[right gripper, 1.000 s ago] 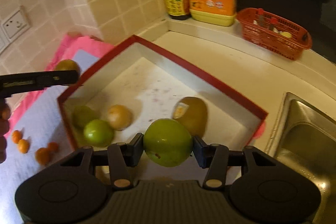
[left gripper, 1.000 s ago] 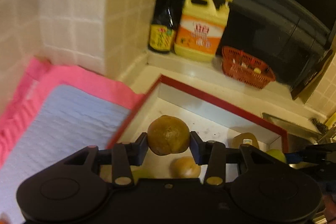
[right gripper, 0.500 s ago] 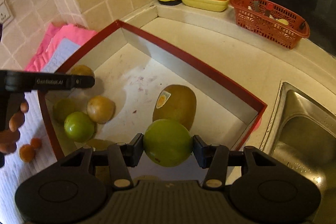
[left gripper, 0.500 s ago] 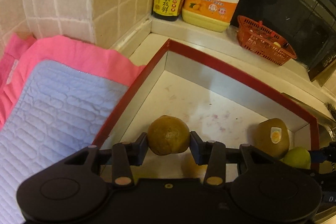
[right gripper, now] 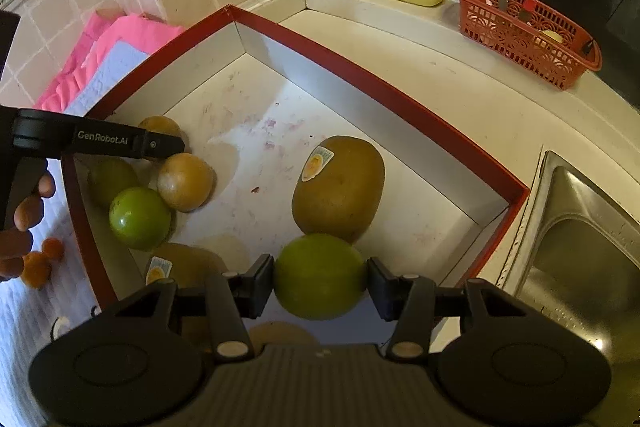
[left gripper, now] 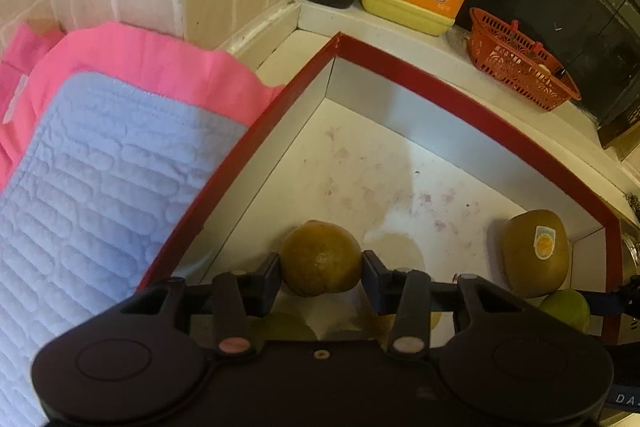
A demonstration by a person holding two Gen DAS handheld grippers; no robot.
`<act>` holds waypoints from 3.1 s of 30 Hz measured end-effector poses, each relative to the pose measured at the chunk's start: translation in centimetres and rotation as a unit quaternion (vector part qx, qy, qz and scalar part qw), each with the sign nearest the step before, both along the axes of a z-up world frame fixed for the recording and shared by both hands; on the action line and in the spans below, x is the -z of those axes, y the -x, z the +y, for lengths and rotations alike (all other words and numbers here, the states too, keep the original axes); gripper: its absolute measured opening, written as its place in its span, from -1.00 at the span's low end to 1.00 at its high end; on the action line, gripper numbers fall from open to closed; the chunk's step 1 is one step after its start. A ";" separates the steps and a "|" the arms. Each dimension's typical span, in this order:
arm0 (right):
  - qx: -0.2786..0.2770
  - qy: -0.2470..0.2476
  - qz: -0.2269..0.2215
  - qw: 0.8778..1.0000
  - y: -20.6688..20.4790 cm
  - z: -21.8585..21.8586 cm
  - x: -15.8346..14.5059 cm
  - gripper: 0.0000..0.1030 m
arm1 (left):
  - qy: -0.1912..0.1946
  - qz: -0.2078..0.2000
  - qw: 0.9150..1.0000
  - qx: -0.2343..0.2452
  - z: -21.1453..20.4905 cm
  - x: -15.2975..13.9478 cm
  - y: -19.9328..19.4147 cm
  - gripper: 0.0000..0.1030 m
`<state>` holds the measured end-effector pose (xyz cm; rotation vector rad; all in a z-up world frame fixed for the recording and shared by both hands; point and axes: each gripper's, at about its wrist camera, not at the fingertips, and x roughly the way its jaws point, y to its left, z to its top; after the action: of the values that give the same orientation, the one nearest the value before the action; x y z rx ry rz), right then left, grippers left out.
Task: Organize fruits
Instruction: 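Carry the green pomelo and brown pear over the red box, then open both tools to drop the pomelo and pear into the box, then move both open tools back over the oranges on the mat, then grasp an orange with the right tool while the left tool grasps another orange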
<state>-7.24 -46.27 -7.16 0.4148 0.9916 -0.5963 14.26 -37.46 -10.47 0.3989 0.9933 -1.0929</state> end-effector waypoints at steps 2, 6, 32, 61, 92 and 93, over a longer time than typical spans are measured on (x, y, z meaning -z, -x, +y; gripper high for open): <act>-0.002 0.001 0.001 1.000 -0.1 0.0 0.0 0.02 | 0.000 0.003 1.000 -0.002 0.1 0.0 0.0 0.06; -0.006 -0.004 0.004 1.000 -0.1 -0.1 -0.1 0.21 | -0.003 0.013 1.000 -0.003 0.3 -0.4 0.0 0.36; -0.079 0.003 -0.086 0.993 -0.2 3.9 -8.0 0.37 | 0.103 -0.089 0.983 -0.126 15.9 -14.2 2.8 0.48; -0.250 -0.053 -0.085 0.963 -11.0 20.0 -5.7 0.35 | 0.139 -0.103 0.907 -0.385 41.5 -13.1 1.4 0.53; -0.126 -0.109 -0.062 0.984 -15.2 19.8 3.7 0.25 | 0.093 0.026 0.946 -0.309 33.2 0.8 -10.3 0.39; -0.125 -0.110 -0.063 0.984 -15.2 19.8 3.7 0.25 | 0.091 0.025 0.947 -0.308 33.0 0.9 -10.3 0.39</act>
<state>7.92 -26.46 -10.87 0.5081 0.9731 -0.2311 24.57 -4.46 -11.34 -0.0968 0.9593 -0.6154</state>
